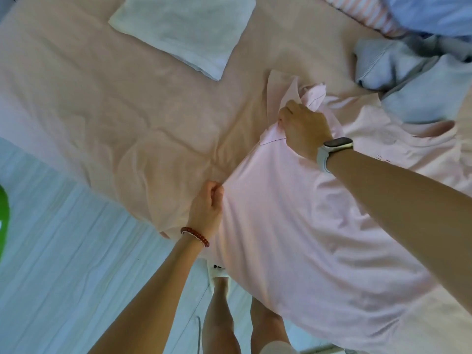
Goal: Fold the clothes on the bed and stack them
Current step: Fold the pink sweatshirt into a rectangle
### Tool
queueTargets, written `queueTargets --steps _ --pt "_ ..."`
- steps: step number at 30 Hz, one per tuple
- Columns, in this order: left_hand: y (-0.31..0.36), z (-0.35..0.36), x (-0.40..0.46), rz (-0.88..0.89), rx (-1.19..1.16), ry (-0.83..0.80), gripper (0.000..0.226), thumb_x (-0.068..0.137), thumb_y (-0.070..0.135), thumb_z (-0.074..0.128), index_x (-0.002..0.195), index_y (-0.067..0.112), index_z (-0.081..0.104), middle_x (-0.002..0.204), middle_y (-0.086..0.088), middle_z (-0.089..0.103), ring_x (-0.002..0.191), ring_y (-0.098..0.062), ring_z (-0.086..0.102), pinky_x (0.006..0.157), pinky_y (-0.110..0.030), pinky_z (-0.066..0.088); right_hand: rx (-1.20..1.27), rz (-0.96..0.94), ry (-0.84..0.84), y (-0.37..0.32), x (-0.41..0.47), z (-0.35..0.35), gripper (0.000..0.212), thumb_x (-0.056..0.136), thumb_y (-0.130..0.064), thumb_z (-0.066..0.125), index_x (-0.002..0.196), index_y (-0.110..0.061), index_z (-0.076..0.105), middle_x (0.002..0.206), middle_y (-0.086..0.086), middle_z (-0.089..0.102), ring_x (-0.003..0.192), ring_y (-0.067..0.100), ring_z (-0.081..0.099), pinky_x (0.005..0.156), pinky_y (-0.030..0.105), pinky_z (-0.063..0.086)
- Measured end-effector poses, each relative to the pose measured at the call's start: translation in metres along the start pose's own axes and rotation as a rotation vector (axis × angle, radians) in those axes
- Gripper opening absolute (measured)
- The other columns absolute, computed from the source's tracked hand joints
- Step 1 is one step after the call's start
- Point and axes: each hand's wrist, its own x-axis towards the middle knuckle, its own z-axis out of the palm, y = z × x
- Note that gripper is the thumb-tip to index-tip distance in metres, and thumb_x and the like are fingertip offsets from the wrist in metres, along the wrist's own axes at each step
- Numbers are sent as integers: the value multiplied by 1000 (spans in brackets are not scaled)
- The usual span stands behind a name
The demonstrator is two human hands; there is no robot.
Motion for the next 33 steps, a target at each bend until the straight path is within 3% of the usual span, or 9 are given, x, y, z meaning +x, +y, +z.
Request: queueTargets --steps 3,6,9,11,14,20,27,29,33 --pt "3 8 7 47 32 47 7 96 11 42 91 14 44 68 12 46 59 -8 43 54 -23 25 148 171 138 7 -11 3 17 93 -6 40 103 1 52 110 17 50 96 34 50 57 36 32" --pt "1 15 19 -92 -34 70 4 95 10 44 93 13 43 72 10 47 64 -12 44 56 -19 28 305 352 -39 -1 -13 14 27 94 -7 38 118 -5 50 122 12 51 114 30 46 87 38 36" --pt "-15 10 17 -248 -115 19 11 92 18 51 101 14 45 76 11 50 67 -7 49 63 -18 35 259 283 -152 -24 -22 28 51 93 -10 38 143 -14 26 144 8 35 138 24 22 113 47 8" --pt "-31 1 4 -281 -64 -44 12 88 26 59 95 22 50 75 15 54 65 4 51 57 -8 36 255 243 -26 -43 -38 31 56 90 -10 42 144 -13 27 148 9 29 141 26 16 112 55 6" --pt "-52 -7 -25 -265 154 -189 23 82 35 63 67 29 47 58 13 52 54 0 50 50 -14 34 390 116 143 -77 -80 35 54 77 -1 54 131 -6 49 136 17 47 131 34 39 108 59 23" --pt "-75 -11 -65 -141 119 -134 33 94 22 49 65 29 36 52 8 39 46 -7 39 46 -18 29 357 155 63 -125 -168 69 44 71 0 64 114 -9 62 122 14 58 118 34 52 100 63 33" --pt "-93 -36 -75 -192 345 -214 23 93 37 45 78 25 33 56 5 46 53 -19 48 48 -26 34 344 225 -337 -135 -218 88 62 90 -18 47 147 -24 22 157 5 4 144 27 -2 110 59 4" --pt "-90 -38 -66 -283 508 -252 16 94 35 43 94 20 40 69 -1 55 67 -27 55 58 -32 42 369 192 -425 -132 -218 92 60 94 -23 39 148 -29 14 157 0 -9 143 22 -14 113 52 0" --pt "-76 -37 -54 -361 680 -251 44 92 23 45 132 8 32 125 -17 46 110 -36 49 87 -45 43 571 164 -380 -133 -220 86 48 95 -19 38 143 -23 32 157 -7 6 144 14 -5 116 35 9"
